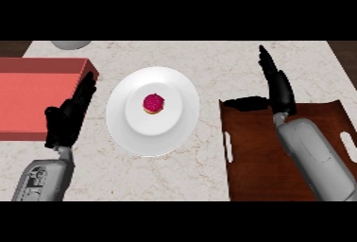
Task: Pick the cupcake from the tray and place it in the plate
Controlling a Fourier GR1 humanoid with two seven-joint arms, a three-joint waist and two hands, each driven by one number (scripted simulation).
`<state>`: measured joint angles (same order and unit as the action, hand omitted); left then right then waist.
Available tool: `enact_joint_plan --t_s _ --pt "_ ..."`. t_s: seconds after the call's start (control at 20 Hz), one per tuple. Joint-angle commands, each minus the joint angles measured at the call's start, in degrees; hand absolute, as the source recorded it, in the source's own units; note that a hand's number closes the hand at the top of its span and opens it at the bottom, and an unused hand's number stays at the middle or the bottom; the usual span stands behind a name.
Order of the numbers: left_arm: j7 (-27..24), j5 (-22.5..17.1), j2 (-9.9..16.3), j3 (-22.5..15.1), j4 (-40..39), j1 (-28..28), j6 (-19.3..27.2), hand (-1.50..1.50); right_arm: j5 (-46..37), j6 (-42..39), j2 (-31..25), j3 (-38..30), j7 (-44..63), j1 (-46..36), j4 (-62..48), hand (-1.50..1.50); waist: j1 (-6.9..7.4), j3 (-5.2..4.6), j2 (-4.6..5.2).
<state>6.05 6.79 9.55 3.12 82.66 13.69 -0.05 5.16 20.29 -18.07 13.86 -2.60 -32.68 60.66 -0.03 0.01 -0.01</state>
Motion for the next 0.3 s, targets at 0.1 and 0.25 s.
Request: enact_joint_plan --t_s 0.1,0.25 --pt "-2.0 -1.2 0.2 1.3 -0.1 -0.9 -1.7 0.00 0.5 -7.3 -1.3 -7.5 -7.0 0.1 -6.3 -1.50 0.30 0.00 0.09" --pt "-0.3 0.3 -0.2 0.5 0.1 -0.8 -0.9 0.00 -0.2 -10.3 -2.5 -10.1 -10.0 -1.1 -11.3 -1.50 0.42 0.01 0.12"
